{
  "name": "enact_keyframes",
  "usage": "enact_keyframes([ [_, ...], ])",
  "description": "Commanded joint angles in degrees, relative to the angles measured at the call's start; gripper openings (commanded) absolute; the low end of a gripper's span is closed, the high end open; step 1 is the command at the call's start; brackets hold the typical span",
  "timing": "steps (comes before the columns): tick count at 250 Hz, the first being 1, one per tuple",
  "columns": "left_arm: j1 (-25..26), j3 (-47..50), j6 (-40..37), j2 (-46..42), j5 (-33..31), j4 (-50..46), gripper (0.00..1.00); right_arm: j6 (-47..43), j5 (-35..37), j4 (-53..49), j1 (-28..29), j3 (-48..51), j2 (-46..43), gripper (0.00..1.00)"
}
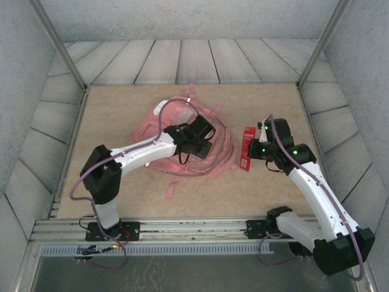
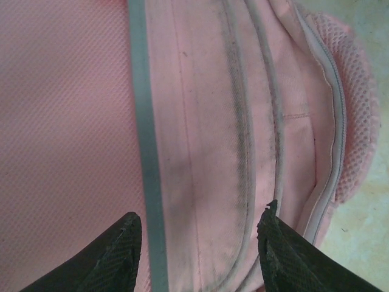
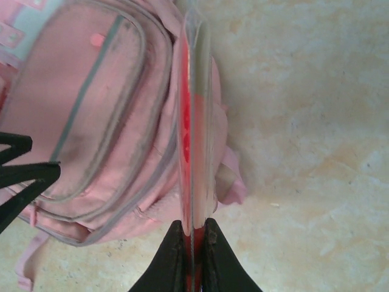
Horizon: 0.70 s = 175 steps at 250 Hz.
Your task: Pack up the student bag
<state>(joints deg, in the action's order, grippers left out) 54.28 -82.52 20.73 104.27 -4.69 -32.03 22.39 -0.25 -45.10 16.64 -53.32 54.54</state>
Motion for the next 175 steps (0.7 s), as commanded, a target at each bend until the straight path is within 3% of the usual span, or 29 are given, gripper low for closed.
enact_keyframes([
  [1, 0.89, -4.89, -1.50, 2.96, -4.32, -3.72, 0.54, 0.88, 0.28, -0.66, -0.12, 1.33, -1.52, 0.00],
  [118, 5.93, -20.56, -4.27, 17.80, -16.45, -14.44, 0.56, 1.24, -1.58, 1.39, -0.11, 4.24, -2.86, 0.00],
  [175, 5.85, -22.68, -3.45, 20.42, -22.50, -17.97, 0.50, 1.95, -2.47, 2.08, -0.12, 5.03, -3.13, 0.00],
])
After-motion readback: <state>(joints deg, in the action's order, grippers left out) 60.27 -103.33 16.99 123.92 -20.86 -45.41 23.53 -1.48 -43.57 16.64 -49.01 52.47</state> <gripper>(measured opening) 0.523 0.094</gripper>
